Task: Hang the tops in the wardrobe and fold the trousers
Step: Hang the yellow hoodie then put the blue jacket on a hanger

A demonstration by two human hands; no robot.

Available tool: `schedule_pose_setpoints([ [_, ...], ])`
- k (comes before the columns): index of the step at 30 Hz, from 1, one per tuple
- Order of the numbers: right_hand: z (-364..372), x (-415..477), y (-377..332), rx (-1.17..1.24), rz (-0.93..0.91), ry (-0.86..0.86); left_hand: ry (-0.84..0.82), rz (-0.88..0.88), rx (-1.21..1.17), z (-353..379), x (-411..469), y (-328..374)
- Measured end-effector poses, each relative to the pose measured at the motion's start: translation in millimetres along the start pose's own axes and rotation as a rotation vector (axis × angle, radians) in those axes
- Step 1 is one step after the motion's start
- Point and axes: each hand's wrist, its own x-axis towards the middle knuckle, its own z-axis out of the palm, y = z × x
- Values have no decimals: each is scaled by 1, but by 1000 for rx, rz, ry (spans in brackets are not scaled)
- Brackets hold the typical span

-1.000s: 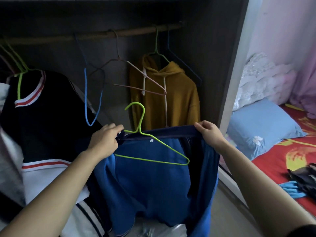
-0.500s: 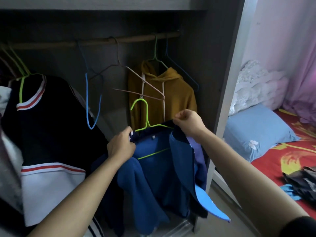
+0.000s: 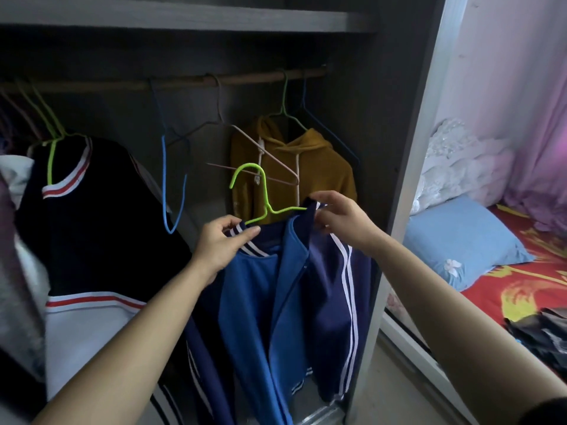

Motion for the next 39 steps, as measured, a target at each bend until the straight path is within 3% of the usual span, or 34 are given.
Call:
schedule_pose_setpoints([
  [2, -9, 1, 5, -516, -203, -75, 18, 36, 6, -6, 5, 0],
  [4, -14, 0, 7, -977, -376, -46, 30, 62, 35, -9, 8, -1],
  [6, -12, 0, 6, -1261, -456, 2, 37, 80, 56, -12, 12, 0],
  [8, -4, 0, 8, -1190, -420, -84, 32, 98, 49, -13, 14, 2],
  [11, 6, 0, 9, -669, -225, -343, 13, 119, 57, -16, 18, 4],
  [12, 7, -1, 8, -561, -191, -353, 15, 123, 63, -18, 19, 4],
  [14, 6, -2, 1, -652, -193, -245, 23, 108, 69, -24, 22, 4],
  [17, 7, -5, -4, -1058, -229, -84, -26, 78, 58, -31, 25, 4],
  [20, 9, -8, -6, -764, -170, -97, -93, 54, 75, -31, 23, 13],
  [23, 3, -8, -23, -561, -258, -44, -117, 76, 20, -30, 25, 27],
  [27, -1, -7, -48, -675, -334, 92, -187, 159, -6, -17, 29, 38],
  [33, -13, -30, -50, -675, -193, 231, -293, 266, 117, -1, 39, 35],
  [39, -42, -41, -31, -673, -76, 359, -316, 248, 162, 40, 51, 37],
])
